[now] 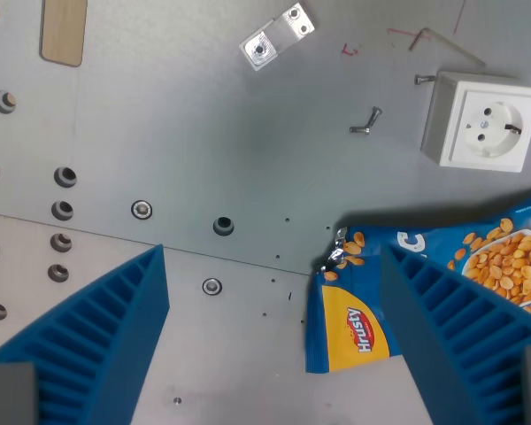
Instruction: Rotate around base negative x
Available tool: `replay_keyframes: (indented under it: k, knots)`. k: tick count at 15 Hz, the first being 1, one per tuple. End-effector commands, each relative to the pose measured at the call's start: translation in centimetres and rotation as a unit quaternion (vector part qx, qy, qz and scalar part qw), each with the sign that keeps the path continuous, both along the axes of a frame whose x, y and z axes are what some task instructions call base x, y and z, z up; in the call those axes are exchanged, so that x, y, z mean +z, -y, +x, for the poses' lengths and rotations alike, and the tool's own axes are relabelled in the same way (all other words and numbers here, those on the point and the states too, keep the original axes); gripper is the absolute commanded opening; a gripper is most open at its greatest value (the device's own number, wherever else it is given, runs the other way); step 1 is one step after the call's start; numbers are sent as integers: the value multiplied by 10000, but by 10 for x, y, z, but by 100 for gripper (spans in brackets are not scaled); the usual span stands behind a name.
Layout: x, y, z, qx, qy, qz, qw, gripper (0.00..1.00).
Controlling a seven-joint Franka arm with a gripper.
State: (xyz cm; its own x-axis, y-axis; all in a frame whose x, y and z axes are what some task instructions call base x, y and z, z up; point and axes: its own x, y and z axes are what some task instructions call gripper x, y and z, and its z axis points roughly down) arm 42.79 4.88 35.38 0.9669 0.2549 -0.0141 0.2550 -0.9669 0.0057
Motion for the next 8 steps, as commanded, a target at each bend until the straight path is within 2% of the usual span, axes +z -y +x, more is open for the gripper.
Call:
replay_keyframes:
  k: [1, 8]
  knots:
    - [3, 0, 0, 0, 30, -65, 10000, 100]
    - [3, 0, 0, -1, 30, -531, 9986, 100]
